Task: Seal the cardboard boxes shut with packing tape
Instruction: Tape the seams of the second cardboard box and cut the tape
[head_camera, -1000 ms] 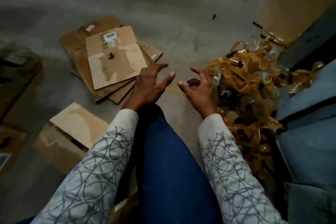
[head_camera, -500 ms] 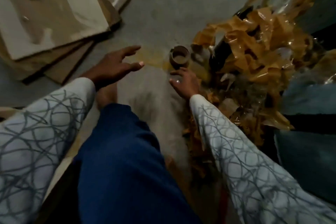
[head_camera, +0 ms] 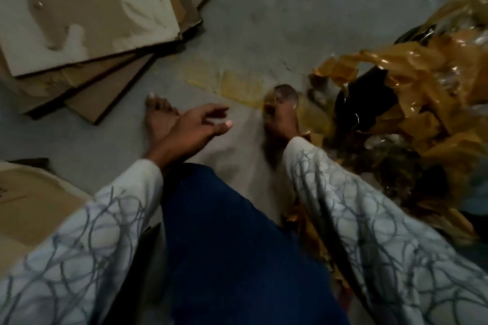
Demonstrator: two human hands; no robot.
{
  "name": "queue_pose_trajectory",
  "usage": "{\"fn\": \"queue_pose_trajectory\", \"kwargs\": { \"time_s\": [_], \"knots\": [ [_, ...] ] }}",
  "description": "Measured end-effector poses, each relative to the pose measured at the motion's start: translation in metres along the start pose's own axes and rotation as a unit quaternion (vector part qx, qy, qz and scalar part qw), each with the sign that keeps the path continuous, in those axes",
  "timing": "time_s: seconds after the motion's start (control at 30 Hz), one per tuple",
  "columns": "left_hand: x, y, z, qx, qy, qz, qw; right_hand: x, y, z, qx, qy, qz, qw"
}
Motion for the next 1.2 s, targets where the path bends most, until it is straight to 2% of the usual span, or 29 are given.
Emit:
{"fn": "queue_pose_trajectory", "kwargs": {
  "time_s": [0.07,0.1,0.17,0.27,0.37,0.5,0.6,0.67,0.77,0.83,0.97,1.1,1.2],
  "knots": [
    [-0.005,0.013,-0.038,-0.043,0.016,-0.074,0.996,0.024,0.025,-0.032,-0.087,-0.015,0.169,0.982],
    [-0.009,0.022,-0.061,-0.072,0.018,-0.109,0.991,0.040,0.041,-0.052,-0.085,-0.032,0.268,0.959],
    [-0.020,0.045,-0.111,-0.126,0.030,-0.178,0.976,0.081,0.076,-0.096,-0.030,-0.017,0.422,0.906],
    [-0.048,0.082,-0.191,-0.183,0.006,-0.213,0.960,0.139,0.144,-0.170,0.036,0.083,0.528,0.844],
    [-0.081,0.119,-0.279,-0.229,-0.060,-0.250,0.939,0.192,0.205,-0.245,0.083,0.209,0.539,0.812],
    [-0.103,0.159,-0.398,-0.316,-0.148,-0.247,0.904,0.251,0.257,-0.361,0.145,0.372,0.478,0.782],
    [-0.099,0.179,-0.479,-0.358,-0.201,-0.213,0.887,0.276,0.258,-0.438,0.201,0.435,0.439,0.760],
    [-0.084,0.187,-0.523,-0.400,-0.216,-0.172,0.874,0.282,0.247,-0.479,0.229,0.444,0.436,0.749],
    [-0.055,0.191,-0.573,-0.444,-0.214,-0.147,0.858,0.280,0.225,-0.522,0.255,0.428,0.438,0.748],
    [-0.034,0.186,-0.590,-0.441,-0.184,-0.186,0.858,0.272,0.213,-0.542,0.265,0.422,0.426,0.755],
    [0.005,0.159,-0.593,-0.446,-0.127,-0.224,0.857,0.242,0.187,-0.565,0.254,0.395,0.382,0.796],
    [0.026,0.135,-0.575,-0.442,-0.043,-0.334,0.831,0.208,0.155,-0.572,0.201,0.292,0.388,0.851],
    [0.027,0.137,-0.560,-0.461,-0.019,-0.290,0.838,0.203,0.137,-0.569,0.199,0.258,0.344,0.881]
  ]
}}
Point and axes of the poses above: each hand's wrist, its own z-axis towards the middle knuckle, its own y-axis out of the back of the hand, x = y × z, the point moved 4 cm from there along z, towards the middle knuckle, and after that the axes turned 11 degrees about -x, right-handed, at the moved point
